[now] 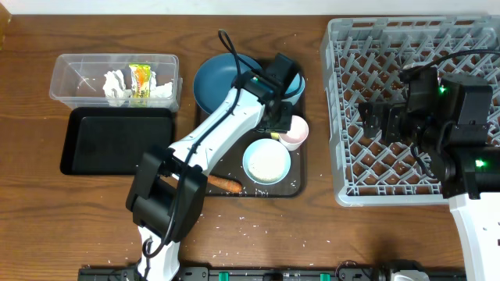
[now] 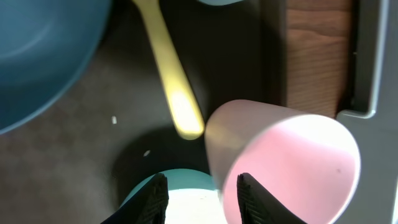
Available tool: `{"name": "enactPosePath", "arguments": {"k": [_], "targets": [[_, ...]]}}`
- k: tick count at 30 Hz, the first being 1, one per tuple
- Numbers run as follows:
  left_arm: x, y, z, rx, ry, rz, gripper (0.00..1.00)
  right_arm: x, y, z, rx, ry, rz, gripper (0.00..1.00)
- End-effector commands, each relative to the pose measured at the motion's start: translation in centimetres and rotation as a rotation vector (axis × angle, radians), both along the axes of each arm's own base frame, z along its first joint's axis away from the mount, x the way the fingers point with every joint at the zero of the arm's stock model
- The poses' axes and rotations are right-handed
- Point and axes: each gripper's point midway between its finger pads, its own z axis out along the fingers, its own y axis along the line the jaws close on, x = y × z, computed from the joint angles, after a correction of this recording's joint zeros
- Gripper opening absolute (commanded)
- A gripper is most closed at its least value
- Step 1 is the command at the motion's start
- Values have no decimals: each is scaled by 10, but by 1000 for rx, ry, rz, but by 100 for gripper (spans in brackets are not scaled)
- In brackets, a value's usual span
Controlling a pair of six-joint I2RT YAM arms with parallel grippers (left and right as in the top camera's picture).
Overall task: Sort waste into correct bins and load items into the dishwasher rack
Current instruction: 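Move the left gripper to the pink cup and grasp it, then lift the pink cup and hand it to the right gripper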
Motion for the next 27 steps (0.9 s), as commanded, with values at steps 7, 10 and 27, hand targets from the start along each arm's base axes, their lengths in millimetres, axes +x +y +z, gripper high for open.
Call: {"name": "enactPosePath", "arguments": {"k": [7,10,27], "targets": [[-6,-13,-10,12,-1,-24,36,0,4,8,0,-18,22,99],[-6,-13,-15,17,6,-24,31,-1,4,7,-1,-16,22,99],[32,11,41,-130,-54,69,6,10,14,24,52,-92,53,98]]}}
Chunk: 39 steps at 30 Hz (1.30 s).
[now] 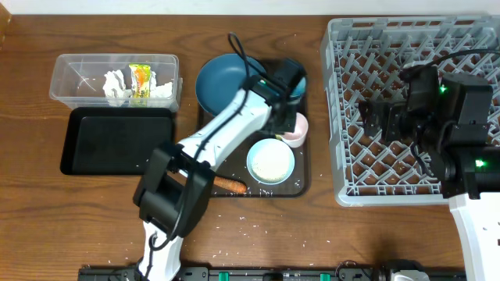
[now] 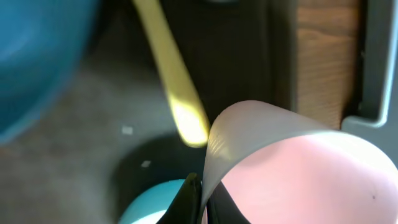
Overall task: Sort waste into correct bins and load items into the dishwasher rack
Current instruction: 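Lift the pink cup and hand it to the right gripper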
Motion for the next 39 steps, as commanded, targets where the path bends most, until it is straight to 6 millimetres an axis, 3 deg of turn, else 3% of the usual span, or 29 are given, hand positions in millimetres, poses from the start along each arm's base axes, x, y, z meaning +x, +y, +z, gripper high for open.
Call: {"name": "enactPosePath", "arguments": {"k": [1,8,14,20,31,39], "targets": [[26,14,64,-186,-62,59,6,5,16,21,59,-69,69,98],[14,26,167,-761,16,-83,6,11,68,56,249,-200,358,99],[6,42,210,-1028,42,-170,6,18,110,54,392,-211,608,95],[3,42,218,-1073,50,-192,6,16,141,60,511,-267,859,92],[0,40,221,-1095,60,-205,6,16,186,41,557,-232,975,90],[0,40,221,-1094,60,-205,6,11,200,53,572,-268,1011,73]]}}
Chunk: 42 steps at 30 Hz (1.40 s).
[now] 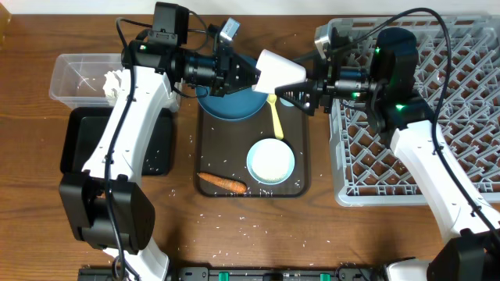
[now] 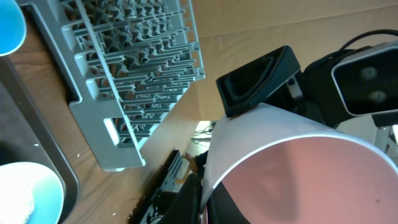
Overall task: Sort waste into correct bins and load items into the dishwasher rack
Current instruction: 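Lift the pink cup and hand it to the right gripper, then place the pink cup upside down in the rack with the right gripper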
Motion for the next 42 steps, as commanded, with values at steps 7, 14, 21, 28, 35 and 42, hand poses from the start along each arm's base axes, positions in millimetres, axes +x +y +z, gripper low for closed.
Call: {"name": "enactPosePath", "arguments": {"k": [7,14,21,28,35,42], "targets": [[2,0,2,-2,-29,-4,25,-6,5,11,25,18,31,63],[19,10,-25,166,-55,92,50,21,-36,17,44,120,-142,65],[47,39,-64,450,-98,254,53,40,-122,3,-7,332,-508,62],[66,75,-88,687,-133,389,54,8,-193,-15,-320,476,-960,63],[67,112,-108,919,-145,444,53,-49,-239,-31,-683,649,-1209,58],[56,145,-121,1117,-107,474,53,-71,-241,-84,-920,858,-1145,66]]}}
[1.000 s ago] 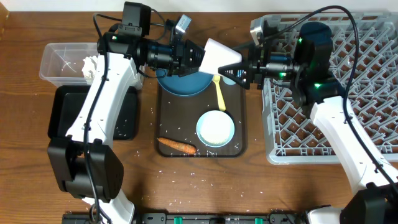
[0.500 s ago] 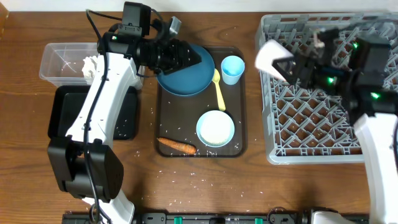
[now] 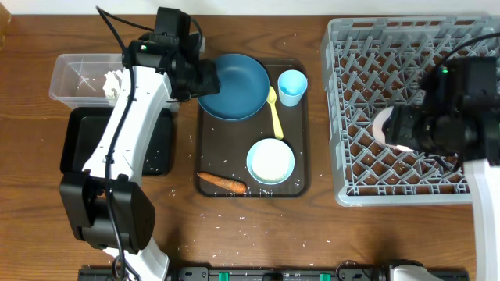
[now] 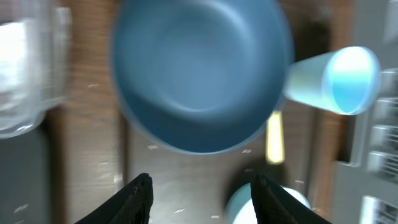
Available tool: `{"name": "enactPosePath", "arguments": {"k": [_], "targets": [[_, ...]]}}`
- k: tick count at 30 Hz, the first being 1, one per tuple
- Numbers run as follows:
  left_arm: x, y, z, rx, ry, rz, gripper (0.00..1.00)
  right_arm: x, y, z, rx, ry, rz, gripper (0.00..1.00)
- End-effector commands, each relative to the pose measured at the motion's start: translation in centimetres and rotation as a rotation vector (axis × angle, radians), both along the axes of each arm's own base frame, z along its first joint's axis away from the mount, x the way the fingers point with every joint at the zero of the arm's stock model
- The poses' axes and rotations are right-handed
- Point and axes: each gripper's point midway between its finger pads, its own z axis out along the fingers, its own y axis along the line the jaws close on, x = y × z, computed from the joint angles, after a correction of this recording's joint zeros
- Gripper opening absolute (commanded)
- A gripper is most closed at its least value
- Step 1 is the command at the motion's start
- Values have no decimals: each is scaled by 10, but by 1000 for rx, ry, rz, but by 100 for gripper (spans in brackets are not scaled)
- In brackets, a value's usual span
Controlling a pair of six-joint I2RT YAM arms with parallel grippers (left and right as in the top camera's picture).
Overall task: Sort waste into correct bins and load items into the dishwasher rack
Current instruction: 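Place the pink cup upside down in the rack with the right gripper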
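Note:
The pink cup point(image 3: 383, 125) is over the middle of the grey dishwasher rack point(image 3: 344, 117), at the tip of my right gripper point(image 3: 395, 129), which looks shut on it. My left gripper point(image 4: 200, 183) is open and empty above the left part of the dark tray point(image 3: 293, 187), beside the large blue bowl point(image 3: 234, 84). In the left wrist view I see the large blue bowl point(image 4: 199, 74), a light blue cup point(image 4: 336, 81), the yellow spoon point(image 4: 273, 134) and the small bowl point(image 4: 267, 205) beyond my fingers.
On the tray lie a carrot point(image 3: 223, 183), a small light blue bowl point(image 3: 270, 161), the yellow spoon point(image 3: 275, 117) and the light blue cup point(image 3: 292, 86). A clear bin point(image 3: 78, 78) with wrappers and a black tray point(image 3: 94, 148) stand at the left.
The pink cup has left my left gripper and is now with my right gripper over the rack. My left gripper is now open, pulled back over the blue bowl.
My left gripper stood open around the rim of the pink cup on the tray, then shut on the rim. Then it held the cup in the air facing my right gripper. Now the right gripper has the cup over the rack.

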Motion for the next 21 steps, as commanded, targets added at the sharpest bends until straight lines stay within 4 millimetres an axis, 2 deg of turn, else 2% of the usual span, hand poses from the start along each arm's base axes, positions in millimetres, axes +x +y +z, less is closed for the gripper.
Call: {"name": "enactPosePath", "arguments": {"k": [1,6,13,19,21], "targets": [[3,24,-3,143,-14,23,53,7,-11,-25,-81,105,-15,67],[0,27,-7,171,-4,0,53,20,0,-60,-39,227,57,67],[-4,28,-12,173,11,-1,54,28,10,-112,-20,414,109,69],[-4,27,-12,173,11,-3,54,27,23,-141,-5,516,157,72],[-3,25,-12,173,8,-8,54,27,24,-148,-6,535,163,77]]}}
